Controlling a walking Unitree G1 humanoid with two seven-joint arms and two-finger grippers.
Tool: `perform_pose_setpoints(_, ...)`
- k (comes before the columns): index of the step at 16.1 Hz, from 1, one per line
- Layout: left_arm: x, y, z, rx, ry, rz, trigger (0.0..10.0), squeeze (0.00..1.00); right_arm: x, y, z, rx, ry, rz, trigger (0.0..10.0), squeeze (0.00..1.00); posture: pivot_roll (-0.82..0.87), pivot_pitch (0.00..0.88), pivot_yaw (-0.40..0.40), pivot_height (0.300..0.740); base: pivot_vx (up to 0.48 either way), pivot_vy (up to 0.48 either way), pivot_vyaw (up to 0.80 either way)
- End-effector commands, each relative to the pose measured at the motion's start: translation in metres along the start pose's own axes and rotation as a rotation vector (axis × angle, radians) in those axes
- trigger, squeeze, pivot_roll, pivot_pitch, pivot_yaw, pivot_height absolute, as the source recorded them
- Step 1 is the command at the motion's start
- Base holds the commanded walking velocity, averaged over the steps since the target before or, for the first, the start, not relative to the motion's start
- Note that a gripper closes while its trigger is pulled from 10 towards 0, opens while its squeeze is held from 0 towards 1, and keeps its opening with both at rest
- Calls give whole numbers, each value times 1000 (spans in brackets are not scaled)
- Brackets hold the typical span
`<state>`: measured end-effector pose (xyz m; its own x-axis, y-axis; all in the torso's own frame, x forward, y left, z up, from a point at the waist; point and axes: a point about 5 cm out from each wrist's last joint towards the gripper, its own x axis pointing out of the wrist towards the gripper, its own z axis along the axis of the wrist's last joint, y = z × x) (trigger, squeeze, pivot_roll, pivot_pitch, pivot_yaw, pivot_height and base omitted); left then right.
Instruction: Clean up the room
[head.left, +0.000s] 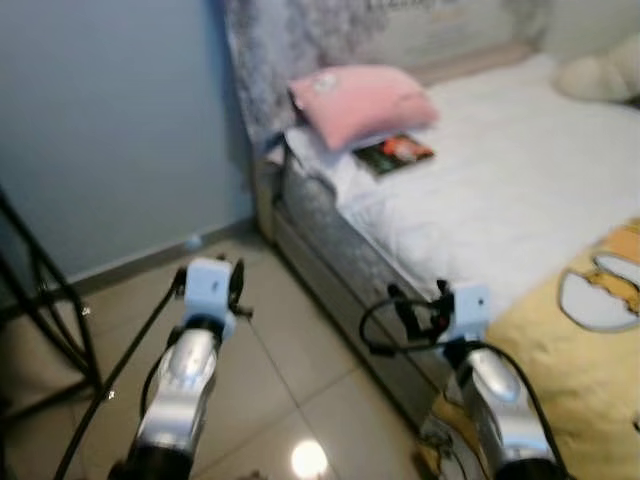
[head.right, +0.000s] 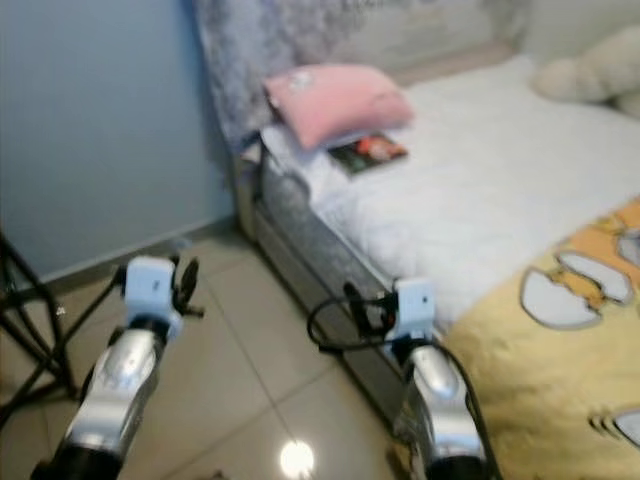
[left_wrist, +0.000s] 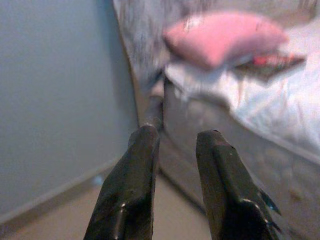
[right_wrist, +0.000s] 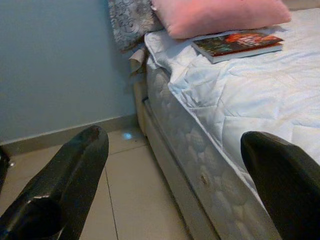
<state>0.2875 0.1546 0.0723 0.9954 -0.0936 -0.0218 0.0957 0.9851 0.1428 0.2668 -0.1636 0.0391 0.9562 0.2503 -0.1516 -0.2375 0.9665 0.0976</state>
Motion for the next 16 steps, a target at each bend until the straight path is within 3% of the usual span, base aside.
perform_pose_setpoints(1, -1, -11, 1, 2, -12, -47, 10000, 0, 0, -2, -2, 2, 17, -1, 10000, 0, 61, 0, -40, 740, 296, 0, 587)
perform_pose_setpoints(4, -4, -12, -8, -42, 41, -43, 10000, 0, -2, -4, 2, 0, 1, -29, 10000, 0, 60, 0, -43, 740, 480, 0, 498)
perform_pose_setpoints(12, -4, -10, -9, 47, 69, -79, 10000, 0, -6, 4, -3, 45, -3, -43, 10000, 0, 49, 0, 10, 740, 480, 0, 516)
perform_pose_setpoints(16, 0, -6, -9, 5, 80, -46, 10000, 0, -8, 7, -3, 38, -5, -42, 10000, 0, 28, 0, 30, 740, 480, 0, 511)
